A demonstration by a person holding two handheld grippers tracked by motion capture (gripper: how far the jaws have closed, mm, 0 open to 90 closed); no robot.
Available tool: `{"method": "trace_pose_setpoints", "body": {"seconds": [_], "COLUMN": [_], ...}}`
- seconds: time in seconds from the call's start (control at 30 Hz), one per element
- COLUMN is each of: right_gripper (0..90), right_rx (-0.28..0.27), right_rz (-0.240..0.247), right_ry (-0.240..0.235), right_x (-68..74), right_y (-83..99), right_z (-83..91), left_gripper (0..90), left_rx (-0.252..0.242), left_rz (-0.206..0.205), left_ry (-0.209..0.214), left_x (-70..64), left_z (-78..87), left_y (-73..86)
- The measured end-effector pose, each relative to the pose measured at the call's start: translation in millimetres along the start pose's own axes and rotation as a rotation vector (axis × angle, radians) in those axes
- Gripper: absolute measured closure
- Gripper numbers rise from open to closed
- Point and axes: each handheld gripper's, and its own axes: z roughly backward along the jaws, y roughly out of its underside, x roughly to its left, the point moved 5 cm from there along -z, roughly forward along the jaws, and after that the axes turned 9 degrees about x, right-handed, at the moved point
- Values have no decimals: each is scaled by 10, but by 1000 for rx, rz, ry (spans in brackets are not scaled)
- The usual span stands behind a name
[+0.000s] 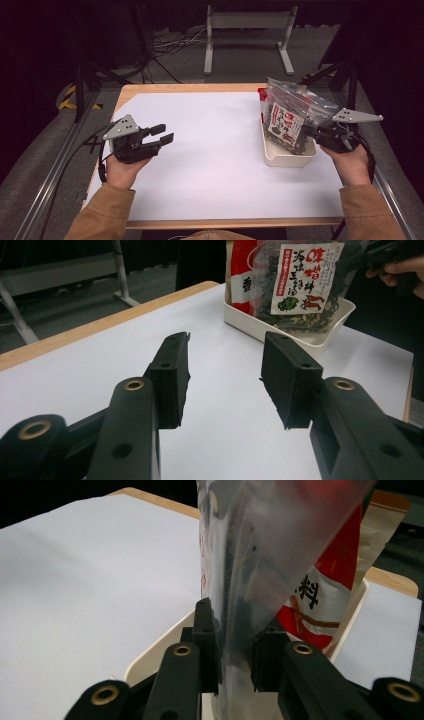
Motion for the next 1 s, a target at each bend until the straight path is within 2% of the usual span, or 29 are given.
{"method": "trace_pose_setpoints", "body": {"seconds": [0.33, 0.37, 0.4, 0.47, 0.5, 0.53, 0.63, 0.7, 0.83, 1.0], "right_gripper": [720, 699, 641, 581, 524, 524, 389, 341, 301, 284], "right_rx": [-24, -30, -42, -54, -60, -60, -79, -87, -70, -61], "right_rz": [-9, -12, -20, -21, -14, -14, -6, -2, 26, 39], "right_ry": [-5, -13, -25, -20, -25, -25, -19, -9, 21, 21], "right_x": [-13, -10, -7, -1, 11, 11, 29, 45, 95, 182], "right_y": [11, 12, 14, 16, 20, 20, 37, 65, 141, 266], "right_z": [27, 33, 46, 70, 98, 98, 137, 161, 209, 249], "left_gripper": [492, 492, 477, 464, 447, 447, 429, 418, 403, 381], "left_rx": [-1, 1, 4, 12, 12, 13, 20, 18, 17, 18], "left_rz": [17, 19, 19, 21, 28, 27, 22, 33, 33, 13], "left_ry": [-2, -4, -5, -10, -11, -12, -21, -10, 2, 10], "left_x": [15, 17, 19, 19, 14, 15, 7, -11, -41, -69], "left_z": [13, 14, 14, 25, 35, 45, 99, 128, 181, 218], "left_y": [19, 27, 37, 66, 81, 93, 150, 178, 223, 269]}}
